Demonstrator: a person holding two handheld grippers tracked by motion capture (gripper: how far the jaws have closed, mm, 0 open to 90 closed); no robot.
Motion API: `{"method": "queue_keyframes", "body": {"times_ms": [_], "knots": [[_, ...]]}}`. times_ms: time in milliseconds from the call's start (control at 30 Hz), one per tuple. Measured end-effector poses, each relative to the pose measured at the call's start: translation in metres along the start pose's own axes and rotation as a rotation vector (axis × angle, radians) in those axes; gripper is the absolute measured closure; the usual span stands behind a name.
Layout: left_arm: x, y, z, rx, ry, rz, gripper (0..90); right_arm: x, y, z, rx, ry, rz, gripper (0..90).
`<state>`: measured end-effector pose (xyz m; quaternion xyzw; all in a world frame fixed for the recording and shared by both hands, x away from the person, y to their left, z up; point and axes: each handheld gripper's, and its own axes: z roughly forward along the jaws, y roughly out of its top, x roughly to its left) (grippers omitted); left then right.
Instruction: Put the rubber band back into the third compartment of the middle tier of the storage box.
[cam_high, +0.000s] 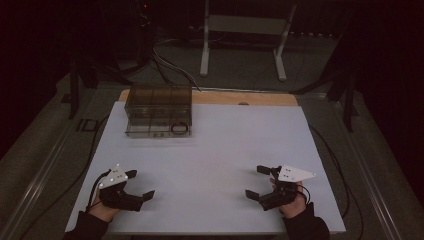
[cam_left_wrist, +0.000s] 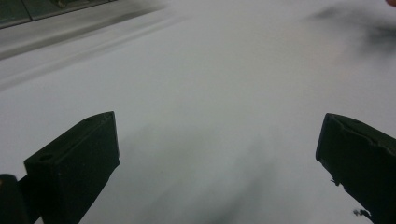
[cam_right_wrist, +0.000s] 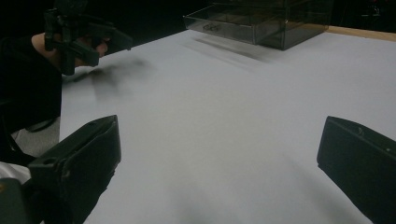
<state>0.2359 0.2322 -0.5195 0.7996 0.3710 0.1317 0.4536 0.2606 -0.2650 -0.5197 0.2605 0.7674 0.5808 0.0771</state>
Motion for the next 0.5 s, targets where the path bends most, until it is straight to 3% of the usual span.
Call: {"method": "queue_keyframes", "body": {"times_ms": [200,500], "knots": [[0.0010,-0.0093,-0.0036,-0.003,0.019,0.003,0.3,0.0004,-0.0001,0.0017,0.005,0.005,-0.001,0.0],[0.0020,-0.0097,-0.0048,-0.023,0.022,-0.003,0.3,0.0000,-0.0003,0.0035,0.010,0.010,0.003,0.0]]}}
